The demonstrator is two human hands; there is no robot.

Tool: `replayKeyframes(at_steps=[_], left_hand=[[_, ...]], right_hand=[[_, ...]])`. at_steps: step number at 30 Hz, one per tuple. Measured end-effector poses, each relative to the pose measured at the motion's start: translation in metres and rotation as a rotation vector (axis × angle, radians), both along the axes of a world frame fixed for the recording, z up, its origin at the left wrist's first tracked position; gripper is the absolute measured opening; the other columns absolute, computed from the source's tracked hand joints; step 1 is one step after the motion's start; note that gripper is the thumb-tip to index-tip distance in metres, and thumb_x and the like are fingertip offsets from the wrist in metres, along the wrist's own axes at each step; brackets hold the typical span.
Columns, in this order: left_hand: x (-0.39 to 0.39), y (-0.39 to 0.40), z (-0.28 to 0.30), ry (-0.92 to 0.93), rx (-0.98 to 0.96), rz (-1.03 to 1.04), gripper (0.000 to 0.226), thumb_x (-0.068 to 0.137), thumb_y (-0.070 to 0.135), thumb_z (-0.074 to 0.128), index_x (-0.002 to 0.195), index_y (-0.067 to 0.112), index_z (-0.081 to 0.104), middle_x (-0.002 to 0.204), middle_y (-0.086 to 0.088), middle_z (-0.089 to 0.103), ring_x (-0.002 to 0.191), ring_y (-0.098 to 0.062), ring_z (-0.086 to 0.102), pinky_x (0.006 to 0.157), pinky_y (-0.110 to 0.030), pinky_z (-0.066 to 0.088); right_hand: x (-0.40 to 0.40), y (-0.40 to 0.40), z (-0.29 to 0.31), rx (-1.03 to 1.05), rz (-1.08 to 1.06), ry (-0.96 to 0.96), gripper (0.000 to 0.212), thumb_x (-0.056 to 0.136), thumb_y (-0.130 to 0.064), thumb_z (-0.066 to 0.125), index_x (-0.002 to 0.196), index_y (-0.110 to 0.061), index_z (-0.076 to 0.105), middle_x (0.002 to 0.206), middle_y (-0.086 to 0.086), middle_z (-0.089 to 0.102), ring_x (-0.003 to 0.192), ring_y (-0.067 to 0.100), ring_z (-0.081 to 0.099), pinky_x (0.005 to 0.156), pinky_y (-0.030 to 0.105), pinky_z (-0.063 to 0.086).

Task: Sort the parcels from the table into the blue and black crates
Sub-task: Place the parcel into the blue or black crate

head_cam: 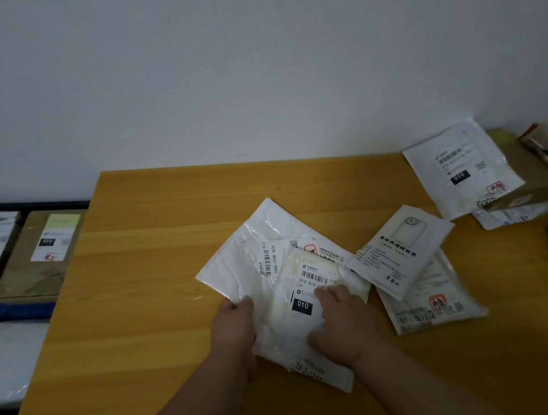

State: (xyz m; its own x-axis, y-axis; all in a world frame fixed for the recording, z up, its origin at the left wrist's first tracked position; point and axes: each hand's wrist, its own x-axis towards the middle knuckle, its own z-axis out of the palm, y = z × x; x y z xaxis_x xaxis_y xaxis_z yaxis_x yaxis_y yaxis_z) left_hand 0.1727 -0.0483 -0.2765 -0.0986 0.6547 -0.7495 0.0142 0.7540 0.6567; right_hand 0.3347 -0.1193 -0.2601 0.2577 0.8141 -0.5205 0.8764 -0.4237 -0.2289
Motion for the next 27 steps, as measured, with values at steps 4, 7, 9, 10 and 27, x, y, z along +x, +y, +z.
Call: replayKeyframes(at_steps=[4,7,9,10,27], left_hand=[[0.001,0.006,0.036,0.032,0.234,0.103,0.012,0.100,0.027,0.050,0.101,0.023,0.060,0.099,-0.005,0.067,0.090,-0.027,0.064,0.082,-0.043,0.055],[0.004,0.017,0.077,0.056,0.412,0.139,0.013,0.101,0.027,0.048,0.098,0.020,0.058,0.092,0.000,0.063,0.084,-0.020,0.061,0.068,-0.033,0.052],[0.002,0.022,0.098,0.012,0.474,0.123,0.013,0.100,0.029,0.049,0.100,0.022,0.061,0.097,-0.002,0.067,0.091,-0.023,0.065,0.077,-0.042,0.056],[0.000,0.023,0.107,-0.022,0.489,0.124,0.013,0.100,0.030,0.050,0.101,0.025,0.062,0.101,-0.003,0.069,0.096,-0.026,0.066,0.085,-0.048,0.056],[-0.054,-0.023,0.122,-0.524,0.171,-0.051,0.043,0.092,0.025,0.062,0.131,0.008,0.057,0.125,-0.024,0.062,0.107,-0.043,0.061,0.091,-0.063,0.049]], right_hand=[[0.008,-0.004,0.000,-0.040,0.010,0.004,0.077,0.083,-0.050,0.053,0.151,-0.029,0.025,0.151,-0.001,0.029,0.133,0.025,0.038,0.110,0.043,0.029],[0.017,-0.005,0.003,-0.026,-0.040,-0.012,0.063,0.088,-0.049,0.047,0.147,-0.030,0.034,0.149,0.001,0.035,0.134,0.025,0.037,0.112,0.043,0.028],[0.022,-0.002,0.009,0.058,-0.181,0.022,0.052,0.091,-0.045,0.045,0.141,-0.031,0.044,0.144,0.002,0.042,0.130,0.024,0.041,0.107,0.039,0.033],[0.024,0.001,0.014,0.113,-0.261,0.069,0.048,0.093,-0.044,0.046,0.139,-0.031,0.048,0.142,0.002,0.045,0.127,0.024,0.045,0.105,0.038,0.036],[0.025,0.014,0.088,-0.103,-0.715,1.223,0.015,0.097,-0.009,0.053,0.106,-0.005,0.065,0.091,0.020,0.073,0.076,0.032,0.070,0.074,0.045,0.056]])
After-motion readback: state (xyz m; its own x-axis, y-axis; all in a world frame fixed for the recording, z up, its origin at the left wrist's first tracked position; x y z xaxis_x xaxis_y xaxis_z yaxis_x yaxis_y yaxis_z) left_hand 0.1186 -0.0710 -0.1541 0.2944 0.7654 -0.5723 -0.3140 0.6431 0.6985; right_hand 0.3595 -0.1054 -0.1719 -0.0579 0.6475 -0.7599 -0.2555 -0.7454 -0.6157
